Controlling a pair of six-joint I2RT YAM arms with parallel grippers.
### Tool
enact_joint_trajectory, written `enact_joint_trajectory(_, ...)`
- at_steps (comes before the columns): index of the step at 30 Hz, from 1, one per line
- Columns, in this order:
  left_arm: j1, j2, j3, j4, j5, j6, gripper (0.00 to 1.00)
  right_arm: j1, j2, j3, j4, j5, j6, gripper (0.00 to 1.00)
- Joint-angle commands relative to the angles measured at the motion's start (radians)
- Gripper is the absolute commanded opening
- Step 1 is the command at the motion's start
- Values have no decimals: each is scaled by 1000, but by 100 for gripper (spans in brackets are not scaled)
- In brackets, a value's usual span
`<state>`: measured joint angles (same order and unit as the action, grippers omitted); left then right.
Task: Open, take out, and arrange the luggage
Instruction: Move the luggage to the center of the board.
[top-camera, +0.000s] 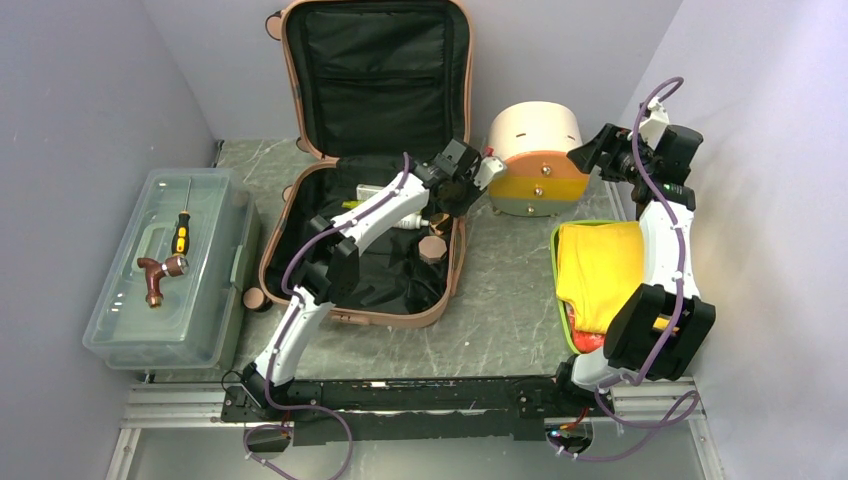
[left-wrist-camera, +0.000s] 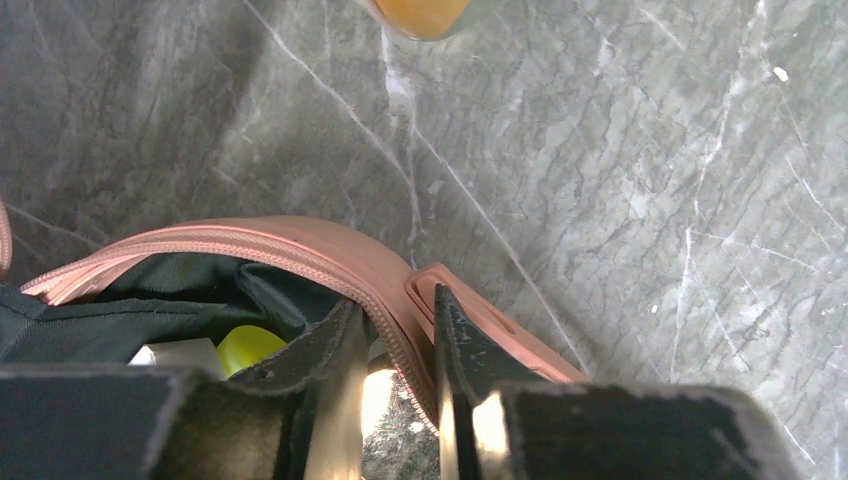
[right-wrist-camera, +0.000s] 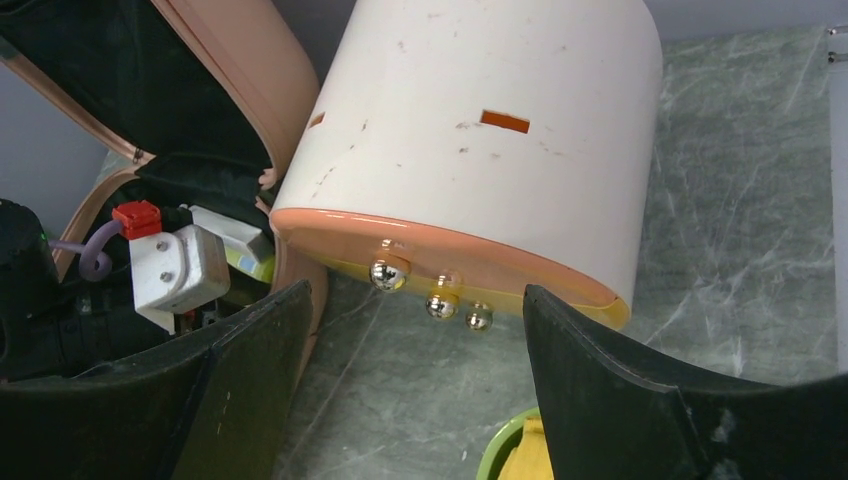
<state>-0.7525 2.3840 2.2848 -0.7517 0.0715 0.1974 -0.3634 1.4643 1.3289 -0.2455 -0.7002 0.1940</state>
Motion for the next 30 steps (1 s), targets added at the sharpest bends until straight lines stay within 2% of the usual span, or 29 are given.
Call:
enact_joint_trajectory(1, 59, 55, 41, 52, -69, 92, 20, -5, -34, -2, 48, -30, 7, 80)
enact_joint_trajectory(16, 137, 116, 125, 50, -131, 92, 17, -10, -29, -7, 51, -35, 1, 80)
enact_joint_trajectory(30, 202, 119, 127, 55, -146, 92, 14, -12, -21, -10, 57, -36, 4, 80)
